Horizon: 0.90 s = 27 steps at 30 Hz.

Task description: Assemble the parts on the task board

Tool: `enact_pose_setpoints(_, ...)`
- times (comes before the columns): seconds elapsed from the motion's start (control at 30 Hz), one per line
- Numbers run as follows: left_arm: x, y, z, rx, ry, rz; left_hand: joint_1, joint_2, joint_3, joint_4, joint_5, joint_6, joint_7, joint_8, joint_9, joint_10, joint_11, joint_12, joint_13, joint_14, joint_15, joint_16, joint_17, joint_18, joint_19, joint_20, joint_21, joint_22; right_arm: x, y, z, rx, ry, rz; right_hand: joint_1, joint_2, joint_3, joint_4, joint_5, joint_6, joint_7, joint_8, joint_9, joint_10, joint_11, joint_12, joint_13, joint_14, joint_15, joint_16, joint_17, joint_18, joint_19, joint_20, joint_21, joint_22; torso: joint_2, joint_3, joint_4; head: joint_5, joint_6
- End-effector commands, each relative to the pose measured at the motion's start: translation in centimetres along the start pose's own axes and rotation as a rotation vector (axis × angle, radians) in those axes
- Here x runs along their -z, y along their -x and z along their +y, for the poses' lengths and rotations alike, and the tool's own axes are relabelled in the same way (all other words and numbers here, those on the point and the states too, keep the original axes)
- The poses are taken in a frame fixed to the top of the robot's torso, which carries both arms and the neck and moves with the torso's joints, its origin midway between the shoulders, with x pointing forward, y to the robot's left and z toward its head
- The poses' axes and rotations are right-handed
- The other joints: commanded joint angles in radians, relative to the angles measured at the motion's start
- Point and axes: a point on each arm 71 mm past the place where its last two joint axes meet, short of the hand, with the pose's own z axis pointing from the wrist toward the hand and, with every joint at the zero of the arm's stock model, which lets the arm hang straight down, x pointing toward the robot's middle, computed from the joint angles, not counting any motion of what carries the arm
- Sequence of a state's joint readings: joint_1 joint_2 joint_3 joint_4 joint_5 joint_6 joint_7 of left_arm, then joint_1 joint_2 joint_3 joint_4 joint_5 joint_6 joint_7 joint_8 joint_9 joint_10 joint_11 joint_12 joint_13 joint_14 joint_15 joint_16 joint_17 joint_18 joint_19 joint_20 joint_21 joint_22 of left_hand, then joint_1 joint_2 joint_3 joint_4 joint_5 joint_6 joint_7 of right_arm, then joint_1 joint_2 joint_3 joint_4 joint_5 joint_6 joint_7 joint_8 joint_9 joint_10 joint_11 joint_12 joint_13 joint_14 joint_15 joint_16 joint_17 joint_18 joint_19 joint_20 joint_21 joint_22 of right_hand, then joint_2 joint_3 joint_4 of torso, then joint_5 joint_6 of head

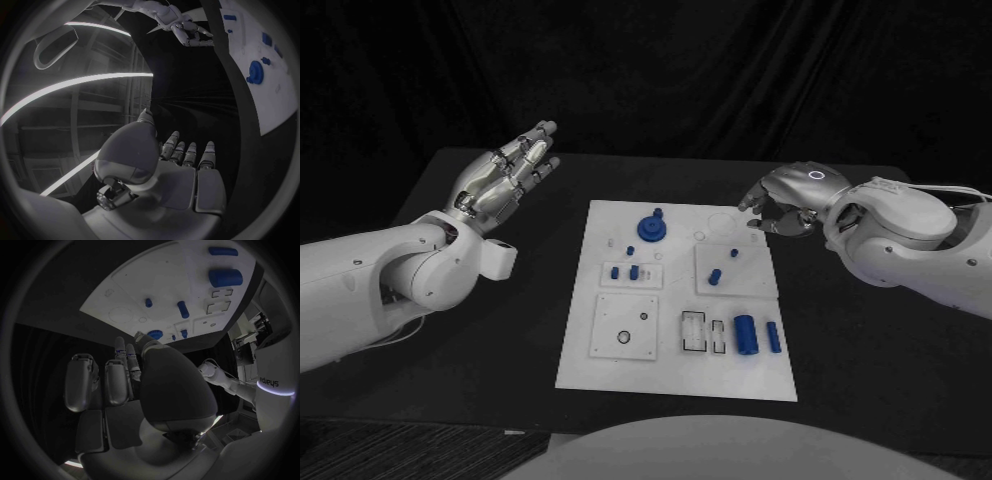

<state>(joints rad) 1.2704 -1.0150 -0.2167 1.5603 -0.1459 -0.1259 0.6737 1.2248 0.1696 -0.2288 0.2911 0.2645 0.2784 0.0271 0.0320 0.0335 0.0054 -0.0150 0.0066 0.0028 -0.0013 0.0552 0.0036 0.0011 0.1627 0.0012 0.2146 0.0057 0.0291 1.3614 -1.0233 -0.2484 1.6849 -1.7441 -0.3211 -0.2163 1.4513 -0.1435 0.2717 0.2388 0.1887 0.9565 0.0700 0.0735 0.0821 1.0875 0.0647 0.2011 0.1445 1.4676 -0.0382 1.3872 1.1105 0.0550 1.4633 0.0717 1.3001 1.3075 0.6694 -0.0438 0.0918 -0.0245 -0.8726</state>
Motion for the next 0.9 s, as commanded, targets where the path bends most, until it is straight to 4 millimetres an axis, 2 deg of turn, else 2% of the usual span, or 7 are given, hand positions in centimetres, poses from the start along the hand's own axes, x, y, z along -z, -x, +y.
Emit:
enact_pose_setpoints(0.03, 0.0, -0.4, -0.3, 0.042, -0.062, 0.029, 0.024, 0.003, -0.006, 0.000, 0.026, 0.018, 0.011, 0.006, 0.002, 0.000, 0.014, -0.005, -0.001, 0.001, -0.007, -0.004, -0.001, 0.015, 0.000, 0.008, -0.002, 0.000, 0.0, -0.3, 0.2, 0.007, 0.024, 0.002, 0.003, -0.003, 0.000, 0.001, -0.001, 0.005, 0.002, 0.003, 0.000, 0.007, 0.000, -0.005, -0.002, 0.023, 0.006, 0.001, -0.004, 0.007, -0.003, 0.004, -0.016, 0.180, 0.000, -0.0003, 0.0005, -0.005, 0.000)
enact_pose_setpoints(0.17, 0.0, -0.5, -0.1, 0.045, -0.059, 0.032, 0.039, 0.007, -0.011, 0.001, 0.043, 0.024, 0.016, 0.006, 0.002, -0.001, 0.020, -0.005, -0.001, 0.001, -0.034, -0.004, -0.001, 0.015, 0.000, -0.002, -0.002, -0.003, -0.1, -1.0, 0.3, 0.006, 0.021, 0.037, -0.005, -0.004, -0.011, 0.009, -0.024, -0.005, 0.014, -0.005, -0.006, -0.009, 0.007, -0.031, -0.019, 0.020, 0.007, 0.000, -0.003, 0.009, -0.008, 0.004, -0.026, 0.178, 0.000, -0.0011, -0.0005, -0.007, 0.000)
enact_pose_setpoints(0.37, -0.1, -0.8, 0.1, 0.053, -0.052, 0.040, 0.054, 0.014, -0.016, 0.000, 0.063, 0.045, 0.018, 0.010, 0.005, -0.004, 0.022, -0.006, -0.002, 0.001, -0.036, -0.004, -0.001, 0.018, 0.001, -0.032, -0.001, 0.003, -0.1, -2.1, 0.4, -0.004, 0.021, 0.072, -0.004, 0.000, -0.024, 0.008, -0.046, -0.015, 0.019, -0.007, -0.012, -0.029, 0.014, -0.059, -0.039, 0.016, 0.011, -0.006, -0.013, 0.012, -0.016, 0.007, -0.047, 0.173, -0.001, -0.0009, 0.0015, -0.008, 0.000)
enact_pose_setpoints(0.5, -0.1, -1.0, 0.3, 0.058, -0.047, 0.044, 0.064, 0.018, -0.018, 0.001, 0.071, 0.070, 0.020, 0.017, 0.007, -0.005, 0.021, -0.007, -0.003, 0.001, -0.036, -0.004, -0.001, 0.015, 0.001, -0.026, -0.002, -0.003, -0.1, -2.7, 0.6, -0.011, 0.027, 0.088, 0.006, 0.005, -0.026, 0.002, -0.040, -0.009, 0.023, -0.004, -0.012, -0.014, 0.013, -0.059, -0.044, 0.015, 0.013, -0.008, -0.013, 0.013, -0.017, 0.010, -0.051, 0.172, -0.001, -0.0005, 0.0019, -0.005, 0.000)
enact_pose_setpoints(0.57, 0.0, -1.1, 0.4, 0.060, -0.044, 0.044, 0.071, 0.020, -0.022, 0.001, 0.079, 0.041, -0.007, 0.011, 0.004, -0.005, -0.007, -0.007, -0.003, 0.001, -0.031, -0.004, -0.001, 0.014, 0.000, -0.021, -0.002, -0.007, -0.2, -3.0, 0.8, -0.013, 0.033, 0.095, 0.021, 0.008, -0.024, -0.006, -0.023, 0.006, 0.028, 0.002, -0.010, -0.008, 0.012, -0.065, -0.050, 0.014, 0.011, -0.008, -0.013, 0.013, -0.018, 0.009, -0.052, 0.172, -0.001, -0.0005, 0.0014, -0.004, 0.000)
enact_pose_setpoints(0.67, 0.2, -1.2, 0.8, 0.066, -0.038, 0.046, 0.073, 0.021, -0.025, 0.001, 0.082, 0.026, -0.021, 0.009, 0.003, -0.005, -0.021, -0.007, -0.003, 0.001, -0.028, -0.004, -0.001, 0.014, 0.000, -0.020, -0.002, -0.008, -0.3, -3.3, 1.0, -0.016, 0.040, 0.107, 0.027, 0.008, -0.023, -0.008, -0.017, 0.014, 0.032, 0.005, -0.009, -0.005, 0.012, -0.067, -0.054, 0.014, 0.010, -0.008, -0.012, 0.013, -0.017, 0.009, -0.052, 0.172, -0.001, -0.0005, -0.0010, -0.002, 0.000)
enact_pose_setpoints(0.9, 0.4, -1.4, 1.2, 0.078, -0.024, 0.055, 0.077, 0.025, -0.025, 0.000, 0.085, 0.025, -0.020, 0.010, 0.003, -0.005, -0.019, -0.007, -0.003, 0.001, -0.016, -0.004, -0.001, 0.014, 0.001, -0.014, -0.002, -0.006, -0.2, -4.2, 1.4, -0.027, 0.051, 0.122, 0.046, 0.002, -0.024, -0.020, -0.019, 0.020, 0.039, 0.002, -0.010, -0.036, 0.005, -0.086, -0.066, 0.004, 0.003, -0.020, -0.031, 0.020, -0.032, 0.004, -0.088, 0.164, 0.000, -0.0014, 0.0018, -0.007, 0.000)
